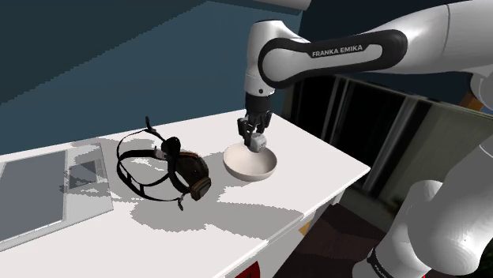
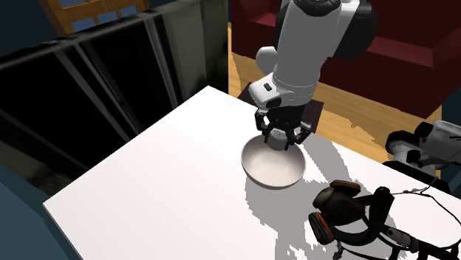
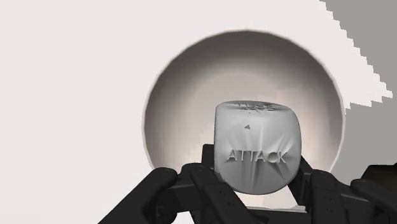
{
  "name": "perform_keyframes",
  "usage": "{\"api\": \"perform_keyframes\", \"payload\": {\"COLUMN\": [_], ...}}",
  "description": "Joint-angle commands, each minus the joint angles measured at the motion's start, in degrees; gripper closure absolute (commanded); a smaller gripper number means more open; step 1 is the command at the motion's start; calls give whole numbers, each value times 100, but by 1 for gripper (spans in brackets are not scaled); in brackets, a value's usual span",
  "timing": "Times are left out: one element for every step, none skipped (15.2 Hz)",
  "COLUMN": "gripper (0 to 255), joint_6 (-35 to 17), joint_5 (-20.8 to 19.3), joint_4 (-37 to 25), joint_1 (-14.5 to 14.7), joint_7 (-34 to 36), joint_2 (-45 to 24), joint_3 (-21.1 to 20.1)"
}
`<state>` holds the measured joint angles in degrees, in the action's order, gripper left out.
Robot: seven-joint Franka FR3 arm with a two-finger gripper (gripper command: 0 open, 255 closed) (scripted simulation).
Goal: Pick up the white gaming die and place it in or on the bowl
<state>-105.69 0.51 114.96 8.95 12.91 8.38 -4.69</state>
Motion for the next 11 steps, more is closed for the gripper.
{"api": "perform_keyframes", "payload": {"gripper": [255, 255, 255, 255, 255, 255, 255, 255, 255, 255, 255], "joint_6": [-154, -231, -307, -384, -460, -537, -613, -690, -733, -733, -733], "joint_5": [-1, -1, -2, -3, -4, -5, -6, -7, -8, -8, -8], "joint_4": [120, 186, 251, 315, 377, 439, 499, 558, 592, 591, 590], "joint_1": [4, 4, 4, 5, 5, 5, 5, 6, 6, 6, 6], "joint_7": [11, 12, 13, 13, 14, 15, 16, 18, 18, 18, 18], "joint_2": [-31, -41, -53, -66, -80, -95, -111, -129, -138, -139, -139], "joint_3": [-6, -7, -8, -8, -9, -10, -11, -12, -12, -12, -12]}}
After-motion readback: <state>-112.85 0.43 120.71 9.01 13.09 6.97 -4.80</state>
